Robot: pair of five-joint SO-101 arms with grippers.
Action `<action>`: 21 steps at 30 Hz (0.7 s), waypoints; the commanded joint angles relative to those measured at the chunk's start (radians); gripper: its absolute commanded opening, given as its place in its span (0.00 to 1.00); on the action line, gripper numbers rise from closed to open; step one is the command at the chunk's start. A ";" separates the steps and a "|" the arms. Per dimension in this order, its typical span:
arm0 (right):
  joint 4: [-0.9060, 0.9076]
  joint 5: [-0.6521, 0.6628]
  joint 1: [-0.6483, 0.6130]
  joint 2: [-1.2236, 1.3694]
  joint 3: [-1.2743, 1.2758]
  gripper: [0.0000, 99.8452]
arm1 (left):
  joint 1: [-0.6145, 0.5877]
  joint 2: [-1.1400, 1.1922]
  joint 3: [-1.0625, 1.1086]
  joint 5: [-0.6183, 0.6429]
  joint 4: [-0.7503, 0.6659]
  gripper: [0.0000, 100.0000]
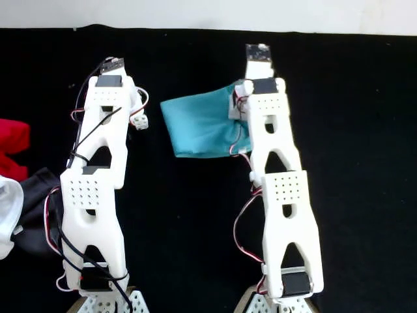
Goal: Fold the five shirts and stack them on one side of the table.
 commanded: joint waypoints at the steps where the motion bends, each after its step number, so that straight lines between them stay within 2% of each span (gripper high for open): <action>1: 0.007 0.057 0.125 0.002 -0.068 0.01 | -0.002 0.005 -0.004 0.008 -0.021 0.09; 6: -0.042 0.310 0.305 0.005 -0.182 0.01 | -0.002 0.005 -0.004 0.008 -0.021 0.09; 9: -0.130 0.414 0.398 0.004 -0.208 0.01 | -0.002 0.005 -0.004 0.008 -0.021 0.09; 17: -0.464 0.555 0.561 0.012 -0.200 0.01 | -0.002 0.005 -0.004 0.008 -0.021 0.09; 21: -0.542 0.621 0.598 0.015 -0.197 0.01 | -0.002 0.005 -0.004 0.008 -0.021 0.09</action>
